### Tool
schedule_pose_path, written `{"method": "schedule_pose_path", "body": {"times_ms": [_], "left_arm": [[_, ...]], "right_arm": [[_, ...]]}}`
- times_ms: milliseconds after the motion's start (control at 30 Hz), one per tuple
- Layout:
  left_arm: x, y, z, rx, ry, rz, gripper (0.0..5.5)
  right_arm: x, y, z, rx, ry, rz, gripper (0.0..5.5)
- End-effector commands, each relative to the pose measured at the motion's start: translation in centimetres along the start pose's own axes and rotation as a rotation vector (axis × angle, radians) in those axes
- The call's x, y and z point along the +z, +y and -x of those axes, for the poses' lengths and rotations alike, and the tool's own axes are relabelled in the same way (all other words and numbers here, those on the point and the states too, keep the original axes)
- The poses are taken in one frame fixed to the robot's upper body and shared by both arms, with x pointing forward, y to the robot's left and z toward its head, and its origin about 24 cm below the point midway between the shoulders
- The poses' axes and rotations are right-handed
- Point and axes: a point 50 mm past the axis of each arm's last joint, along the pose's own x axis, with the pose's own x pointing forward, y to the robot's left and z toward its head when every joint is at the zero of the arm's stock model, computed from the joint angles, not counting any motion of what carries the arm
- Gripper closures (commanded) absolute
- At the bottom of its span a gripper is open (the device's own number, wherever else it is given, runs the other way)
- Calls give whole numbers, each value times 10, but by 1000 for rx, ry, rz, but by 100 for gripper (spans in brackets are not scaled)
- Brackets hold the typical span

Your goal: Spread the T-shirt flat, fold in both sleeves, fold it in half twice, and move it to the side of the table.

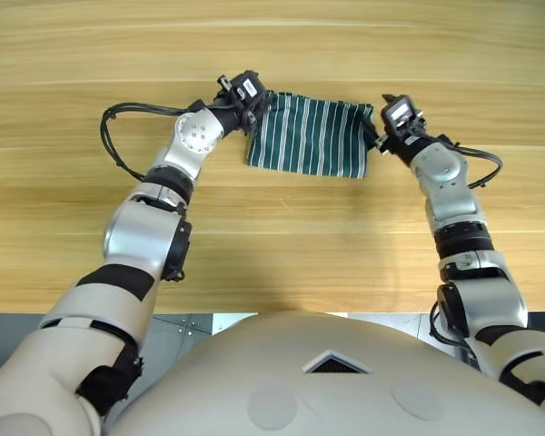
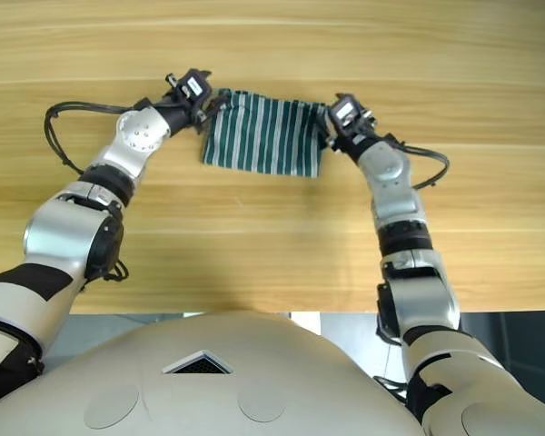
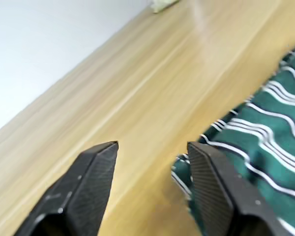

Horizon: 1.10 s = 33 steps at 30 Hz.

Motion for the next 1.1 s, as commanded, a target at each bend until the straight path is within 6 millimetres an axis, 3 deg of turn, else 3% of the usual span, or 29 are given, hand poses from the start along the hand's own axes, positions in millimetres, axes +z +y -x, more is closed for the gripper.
{"method": "schedule_pose_path", "body": {"times_ms": [33, 167, 267, 400, 500, 633, 767, 933, 1100], "left_arm": [[9, 24, -1, 139, -23, 76, 236], [14, 38, 6, 230, -147, 261, 201], [14, 47, 17, 291, -259, 306, 201], [11, 39, 40, 226, -453, 248, 201], [5, 27, 66, 123, -556, 98, 251], [-1, 16, 91, -16, -585, -89, 319], [-10, 3, 95, -133, -501, -231, 394], [-16, -1, 95, -167, -421, -347, 475], [-17, -4, 81, -255, -310, -562, 550]], "right_arm": [[8, -17, -11, -63, -43, -165, 200], [7, -18, -19, -107, -63, -224, 127], [20, -19, -20, -116, -160, -203, 80], [45, -15, -14, -126, -356, -83, 12], [71, 4, -14, -88, -495, 71, 10], [99, 42, -26, 28, -574, 296, 84], [100, 67, -36, 104, -546, 436, 165], [93, 81, -44, 153, -488, 563, 250], [82, 78, -52, 165, -376, 715, 343]]}}
